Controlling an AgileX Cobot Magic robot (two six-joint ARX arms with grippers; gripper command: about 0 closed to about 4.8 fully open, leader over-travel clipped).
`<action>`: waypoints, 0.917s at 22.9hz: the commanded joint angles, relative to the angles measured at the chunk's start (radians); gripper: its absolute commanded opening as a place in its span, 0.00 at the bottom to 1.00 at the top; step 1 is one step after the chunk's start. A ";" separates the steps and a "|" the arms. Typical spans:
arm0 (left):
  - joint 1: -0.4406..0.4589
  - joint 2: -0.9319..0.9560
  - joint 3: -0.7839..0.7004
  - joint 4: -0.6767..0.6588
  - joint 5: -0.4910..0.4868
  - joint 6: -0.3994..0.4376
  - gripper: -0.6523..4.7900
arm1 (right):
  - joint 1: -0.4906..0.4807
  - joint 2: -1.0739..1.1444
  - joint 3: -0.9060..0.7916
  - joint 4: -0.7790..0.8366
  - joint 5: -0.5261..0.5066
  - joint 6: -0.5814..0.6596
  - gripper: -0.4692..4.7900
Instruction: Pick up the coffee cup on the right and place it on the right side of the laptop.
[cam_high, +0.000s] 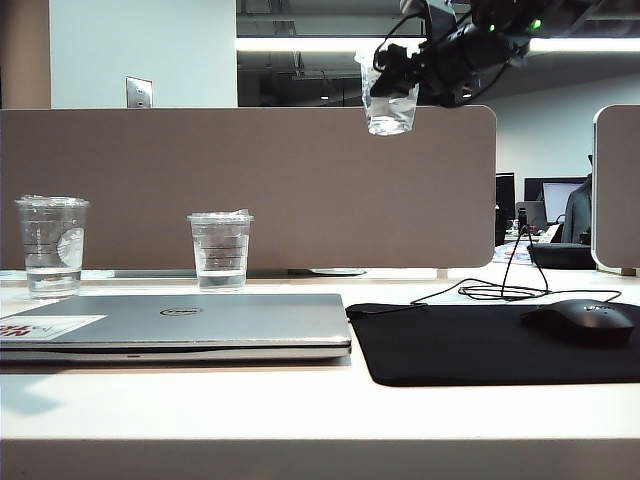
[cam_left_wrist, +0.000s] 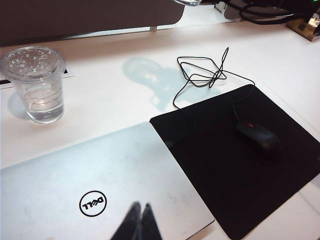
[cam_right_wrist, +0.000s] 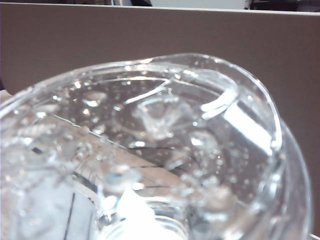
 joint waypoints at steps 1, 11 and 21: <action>0.001 -0.002 0.001 0.007 0.005 -0.003 0.11 | -0.002 -0.037 -0.011 0.011 -0.031 -0.005 0.55; 0.001 -0.002 0.001 0.007 0.005 -0.003 0.11 | 0.008 -0.241 -0.483 0.301 -0.012 -0.006 0.55; 0.001 -0.002 0.001 0.008 0.005 -0.003 0.11 | 0.071 -0.346 -1.007 0.686 -0.002 -0.006 0.55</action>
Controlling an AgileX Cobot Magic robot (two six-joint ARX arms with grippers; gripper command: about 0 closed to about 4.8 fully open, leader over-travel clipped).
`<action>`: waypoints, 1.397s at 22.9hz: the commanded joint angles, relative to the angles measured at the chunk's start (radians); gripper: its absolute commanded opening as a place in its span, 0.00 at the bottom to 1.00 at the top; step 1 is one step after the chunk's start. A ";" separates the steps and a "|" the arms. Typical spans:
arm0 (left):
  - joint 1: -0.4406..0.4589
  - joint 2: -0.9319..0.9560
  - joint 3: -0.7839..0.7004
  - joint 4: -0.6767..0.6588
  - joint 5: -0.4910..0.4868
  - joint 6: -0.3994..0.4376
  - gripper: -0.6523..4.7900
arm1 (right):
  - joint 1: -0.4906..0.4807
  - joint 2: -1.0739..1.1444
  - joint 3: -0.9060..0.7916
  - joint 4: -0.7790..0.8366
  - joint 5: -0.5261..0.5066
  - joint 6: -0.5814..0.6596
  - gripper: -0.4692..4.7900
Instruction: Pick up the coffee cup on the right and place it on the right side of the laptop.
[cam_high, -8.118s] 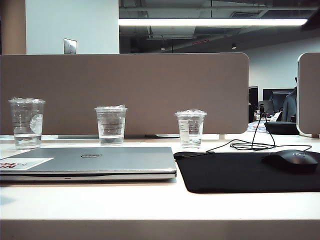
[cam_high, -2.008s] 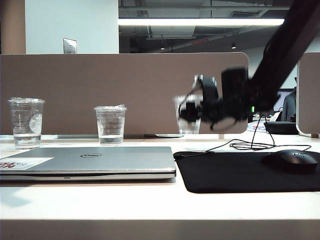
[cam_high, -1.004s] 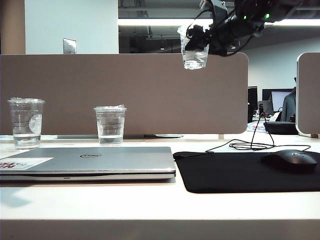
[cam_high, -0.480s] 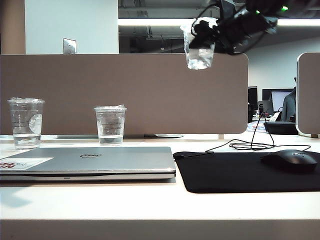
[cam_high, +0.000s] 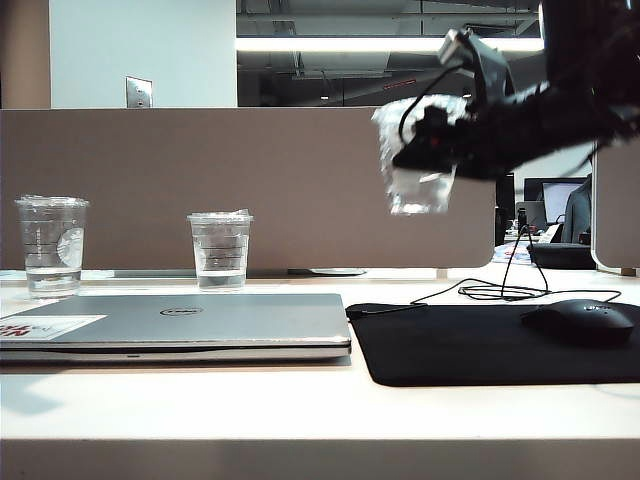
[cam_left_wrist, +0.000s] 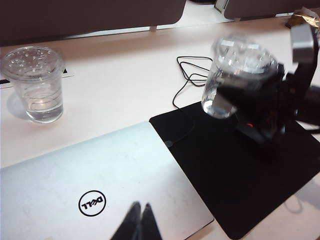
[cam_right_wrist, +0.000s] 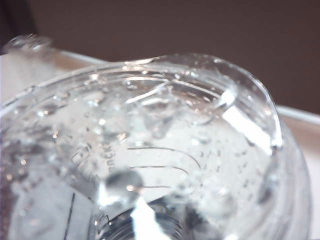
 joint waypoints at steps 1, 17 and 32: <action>0.001 -0.002 0.002 0.008 0.005 -0.003 0.11 | 0.027 -0.012 -0.099 0.151 0.000 -0.001 0.55; 0.001 -0.002 0.002 0.007 0.005 -0.003 0.11 | 0.027 0.069 -0.283 0.266 0.003 0.000 0.55; 0.001 -0.002 0.002 0.008 0.005 -0.003 0.11 | 0.027 0.190 -0.283 0.387 0.022 0.000 0.62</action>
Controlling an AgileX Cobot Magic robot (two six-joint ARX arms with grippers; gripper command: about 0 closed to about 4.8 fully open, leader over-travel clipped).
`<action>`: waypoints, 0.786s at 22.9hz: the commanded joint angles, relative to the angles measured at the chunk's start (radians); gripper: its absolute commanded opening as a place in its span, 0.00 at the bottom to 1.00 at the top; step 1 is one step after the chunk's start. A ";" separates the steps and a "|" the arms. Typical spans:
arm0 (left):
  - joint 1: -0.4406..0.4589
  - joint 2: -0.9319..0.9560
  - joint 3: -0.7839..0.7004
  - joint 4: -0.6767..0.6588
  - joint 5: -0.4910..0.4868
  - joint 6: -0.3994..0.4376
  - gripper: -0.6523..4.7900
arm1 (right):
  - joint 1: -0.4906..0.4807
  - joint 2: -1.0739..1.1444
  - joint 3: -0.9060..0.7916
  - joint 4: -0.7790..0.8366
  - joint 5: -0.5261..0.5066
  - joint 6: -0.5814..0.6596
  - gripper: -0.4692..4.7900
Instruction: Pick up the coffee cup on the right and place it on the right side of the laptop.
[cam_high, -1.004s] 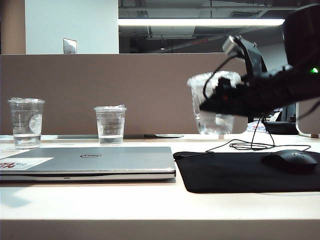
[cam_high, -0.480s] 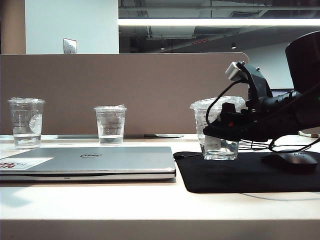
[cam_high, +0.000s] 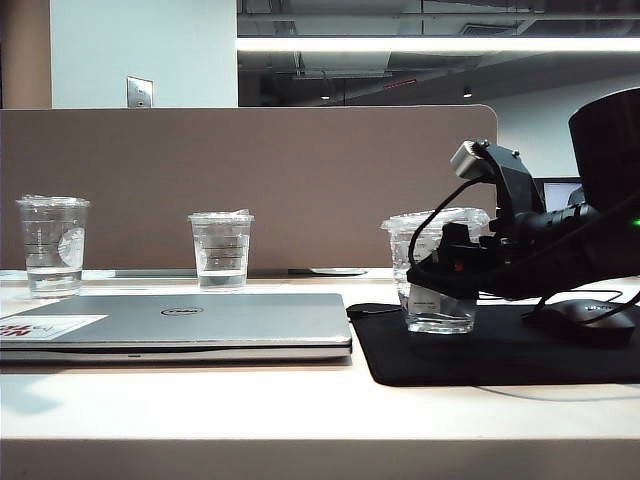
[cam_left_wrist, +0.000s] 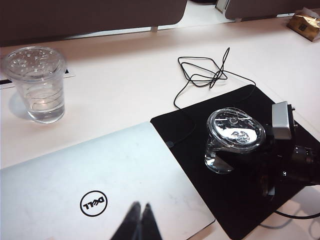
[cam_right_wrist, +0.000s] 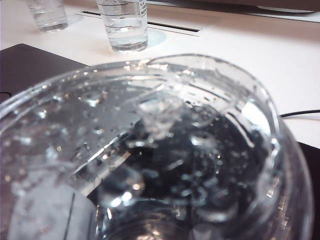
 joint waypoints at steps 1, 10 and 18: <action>0.001 -0.002 0.001 0.007 0.005 -0.003 0.11 | 0.000 -0.004 0.003 0.029 -0.002 0.000 0.66; 0.001 -0.002 0.001 0.007 0.005 -0.003 0.11 | 0.000 -0.019 -0.042 0.029 -0.001 -0.001 1.00; 0.001 -0.002 0.001 0.007 0.005 -0.003 0.11 | -0.008 -0.245 -0.237 0.027 0.002 0.000 1.00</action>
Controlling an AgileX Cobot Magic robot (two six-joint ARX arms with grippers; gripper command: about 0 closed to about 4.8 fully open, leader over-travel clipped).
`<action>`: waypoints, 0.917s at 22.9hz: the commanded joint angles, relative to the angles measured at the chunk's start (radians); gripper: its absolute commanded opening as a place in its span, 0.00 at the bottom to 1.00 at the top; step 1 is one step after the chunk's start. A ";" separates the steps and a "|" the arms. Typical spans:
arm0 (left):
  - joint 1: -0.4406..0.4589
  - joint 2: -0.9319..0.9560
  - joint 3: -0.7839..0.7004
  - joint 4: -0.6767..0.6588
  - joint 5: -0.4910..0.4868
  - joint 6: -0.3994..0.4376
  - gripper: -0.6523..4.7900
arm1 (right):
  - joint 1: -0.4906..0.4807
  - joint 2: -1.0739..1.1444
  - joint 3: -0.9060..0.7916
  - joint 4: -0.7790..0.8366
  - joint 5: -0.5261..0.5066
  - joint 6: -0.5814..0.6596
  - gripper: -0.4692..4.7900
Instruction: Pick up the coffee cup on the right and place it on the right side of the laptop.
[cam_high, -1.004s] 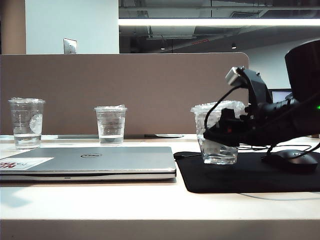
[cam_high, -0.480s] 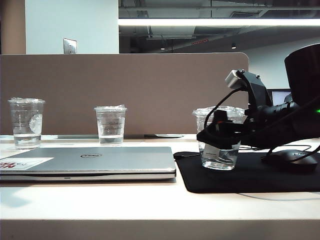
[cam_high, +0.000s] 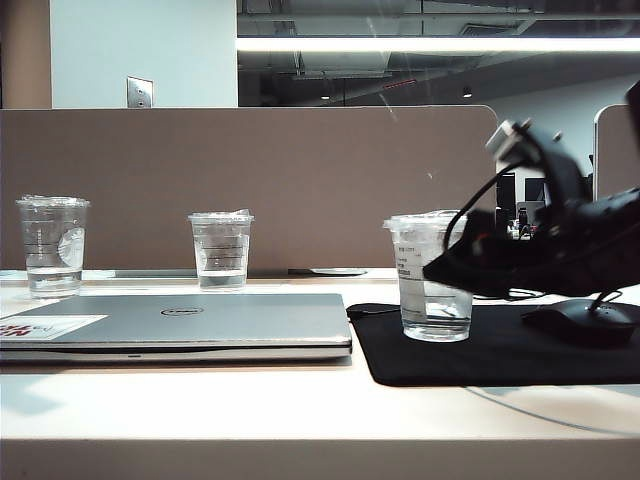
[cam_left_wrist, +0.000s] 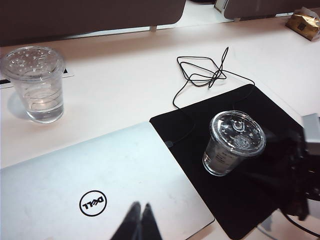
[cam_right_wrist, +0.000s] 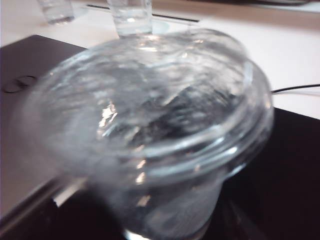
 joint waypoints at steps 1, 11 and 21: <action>0.001 -0.002 0.001 0.008 0.005 -0.003 0.11 | -0.001 -0.118 -0.070 0.020 -0.001 0.000 1.00; 0.001 -0.002 0.001 0.007 0.005 -0.003 0.11 | -0.001 -0.633 -0.134 -0.359 0.172 0.000 0.29; 0.001 -0.002 0.001 0.007 0.005 -0.003 0.11 | -0.001 -1.108 -0.129 -0.856 0.267 0.007 0.07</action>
